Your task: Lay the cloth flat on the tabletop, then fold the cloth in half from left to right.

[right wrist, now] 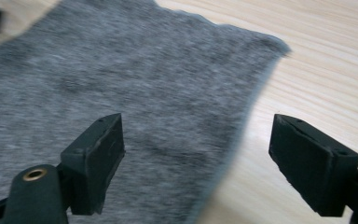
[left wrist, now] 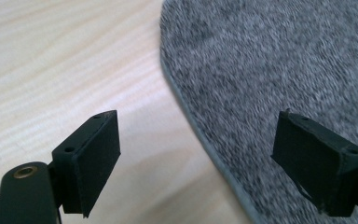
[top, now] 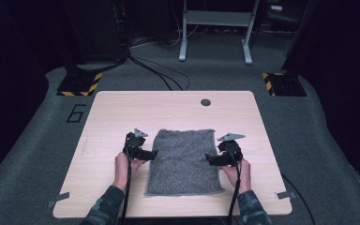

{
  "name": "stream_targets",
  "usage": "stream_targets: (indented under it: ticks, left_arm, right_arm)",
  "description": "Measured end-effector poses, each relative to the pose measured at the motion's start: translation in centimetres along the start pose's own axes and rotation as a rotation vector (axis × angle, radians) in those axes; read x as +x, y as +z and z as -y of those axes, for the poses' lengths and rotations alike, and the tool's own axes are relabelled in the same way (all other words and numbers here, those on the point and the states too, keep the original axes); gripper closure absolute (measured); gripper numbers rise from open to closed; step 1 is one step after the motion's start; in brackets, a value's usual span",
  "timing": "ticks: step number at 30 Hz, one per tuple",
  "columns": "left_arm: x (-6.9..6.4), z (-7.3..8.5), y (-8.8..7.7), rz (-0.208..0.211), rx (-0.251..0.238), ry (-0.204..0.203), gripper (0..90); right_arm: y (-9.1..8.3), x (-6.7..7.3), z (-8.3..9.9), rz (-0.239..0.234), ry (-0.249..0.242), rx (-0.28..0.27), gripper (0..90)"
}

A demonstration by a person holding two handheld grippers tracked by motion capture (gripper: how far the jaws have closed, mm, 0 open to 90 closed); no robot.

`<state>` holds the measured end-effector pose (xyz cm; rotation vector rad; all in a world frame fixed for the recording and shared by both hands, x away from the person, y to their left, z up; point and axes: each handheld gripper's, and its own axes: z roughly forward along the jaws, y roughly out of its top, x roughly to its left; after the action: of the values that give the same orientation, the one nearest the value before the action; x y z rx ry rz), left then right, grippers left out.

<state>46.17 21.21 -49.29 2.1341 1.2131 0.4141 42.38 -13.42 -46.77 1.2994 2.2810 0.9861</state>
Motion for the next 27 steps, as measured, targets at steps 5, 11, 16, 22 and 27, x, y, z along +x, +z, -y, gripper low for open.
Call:
stream_targets:
  ticks: [5, 11, 16, 22, 27]
  left_arm:
    - [0.6, -0.6, 0.5, 0.009, 0.000, -0.018, 14.5]
    - [1.2, -0.9, 1.0, 0.014, -0.002, -0.043, 14.5]
    - [1.5, -1.2, 1.4, -0.003, -0.022, -0.067, 14.5]
    - [2.0, -1.6, 1.9, -0.008, -0.038, -0.107, 14.7]
    - [2.2, -2.0, 2.4, -0.041, -0.063, -0.136, 15.5]
  right_arm:
    - [-0.1, 2.2, 0.2, -0.035, -0.033, -0.001, 15.8]
    - [0.0, 4.6, 0.8, -0.079, -0.037, -0.003, 15.8]
    - [0.1, 7.2, 1.2, -0.097, -0.062, -0.008, 15.9]
    - [0.7, 10.8, 2.0, -0.136, -0.067, -0.012, 16.4]
    - [1.0, 13.1, 2.6, -0.171, -0.067, -0.037, 16.4]
